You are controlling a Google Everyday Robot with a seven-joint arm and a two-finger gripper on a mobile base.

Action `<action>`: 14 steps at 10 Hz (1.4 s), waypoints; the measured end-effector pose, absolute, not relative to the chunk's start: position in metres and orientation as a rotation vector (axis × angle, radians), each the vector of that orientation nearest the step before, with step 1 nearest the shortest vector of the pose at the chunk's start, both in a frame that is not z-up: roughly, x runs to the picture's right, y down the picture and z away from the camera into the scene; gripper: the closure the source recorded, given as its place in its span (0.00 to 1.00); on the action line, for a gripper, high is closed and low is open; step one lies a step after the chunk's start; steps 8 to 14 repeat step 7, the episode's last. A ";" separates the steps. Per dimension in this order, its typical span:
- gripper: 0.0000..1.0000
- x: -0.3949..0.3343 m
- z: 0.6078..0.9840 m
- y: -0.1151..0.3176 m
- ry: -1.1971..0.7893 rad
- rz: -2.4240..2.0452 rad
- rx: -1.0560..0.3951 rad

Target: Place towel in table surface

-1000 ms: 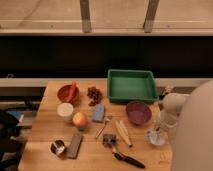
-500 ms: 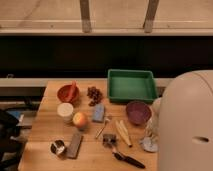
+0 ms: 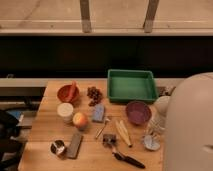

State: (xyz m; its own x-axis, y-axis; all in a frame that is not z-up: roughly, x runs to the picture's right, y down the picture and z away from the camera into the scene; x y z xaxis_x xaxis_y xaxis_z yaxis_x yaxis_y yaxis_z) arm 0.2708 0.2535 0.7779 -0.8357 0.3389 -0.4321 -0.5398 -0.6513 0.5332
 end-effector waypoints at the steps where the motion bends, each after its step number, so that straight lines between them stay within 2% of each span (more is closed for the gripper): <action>1: 0.23 0.272 0.777 0.252 0.913 2.454 -0.411; 2: 0.20 0.273 0.776 0.252 0.904 2.459 -0.424; 14: 0.20 0.273 0.774 0.252 0.888 2.459 -0.447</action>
